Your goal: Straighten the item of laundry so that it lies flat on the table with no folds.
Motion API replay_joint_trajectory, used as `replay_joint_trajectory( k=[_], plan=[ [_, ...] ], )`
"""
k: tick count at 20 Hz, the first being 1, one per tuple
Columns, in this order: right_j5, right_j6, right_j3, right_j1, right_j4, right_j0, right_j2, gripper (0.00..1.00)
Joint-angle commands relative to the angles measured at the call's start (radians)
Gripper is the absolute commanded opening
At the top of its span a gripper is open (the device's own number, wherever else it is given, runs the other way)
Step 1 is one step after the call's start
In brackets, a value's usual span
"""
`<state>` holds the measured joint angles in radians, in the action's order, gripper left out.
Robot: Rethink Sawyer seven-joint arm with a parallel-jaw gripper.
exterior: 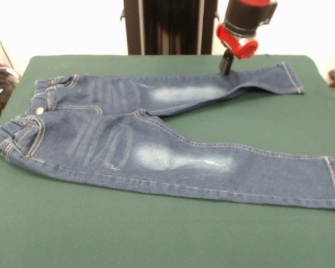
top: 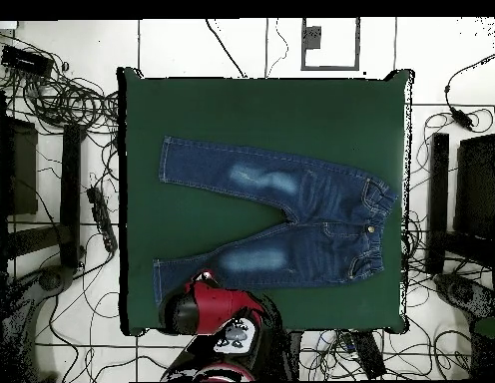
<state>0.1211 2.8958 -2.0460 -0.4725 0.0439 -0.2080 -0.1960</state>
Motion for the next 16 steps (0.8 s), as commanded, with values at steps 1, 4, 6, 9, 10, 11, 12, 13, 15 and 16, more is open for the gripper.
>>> replay_joint_trajectory(
  k=[1,4,6,9,10,11,12,13,15,16],
  plan=[
    [-0.145,0.165,-0.002,0.097,0.076,0.021,0.155,0.0],
    [-0.185,0.166,0.014,0.115,0.076,0.034,0.185,0.0],
    [-0.195,0.173,0.024,0.118,0.087,0.033,0.196,0.0],
    [-0.201,0.173,0.033,0.118,0.095,0.041,0.208,0.0],
    [-0.2,0.173,0.034,0.117,0.099,0.043,0.211,0.0],
    [-0.196,0.171,0.035,0.115,0.1,0.047,0.21,0.0],
    [-0.189,0.169,0.037,0.113,0.103,0.047,0.209,0.0],
    [-0.183,0.163,0.035,0.11,0.099,0.056,0.21,0.0],
    [-0.165,0.158,0.032,0.101,0.099,0.062,0.212,0.0],
    [-0.155,0.156,0.03,0.096,0.1,0.064,0.213,0.0]
  ],
)
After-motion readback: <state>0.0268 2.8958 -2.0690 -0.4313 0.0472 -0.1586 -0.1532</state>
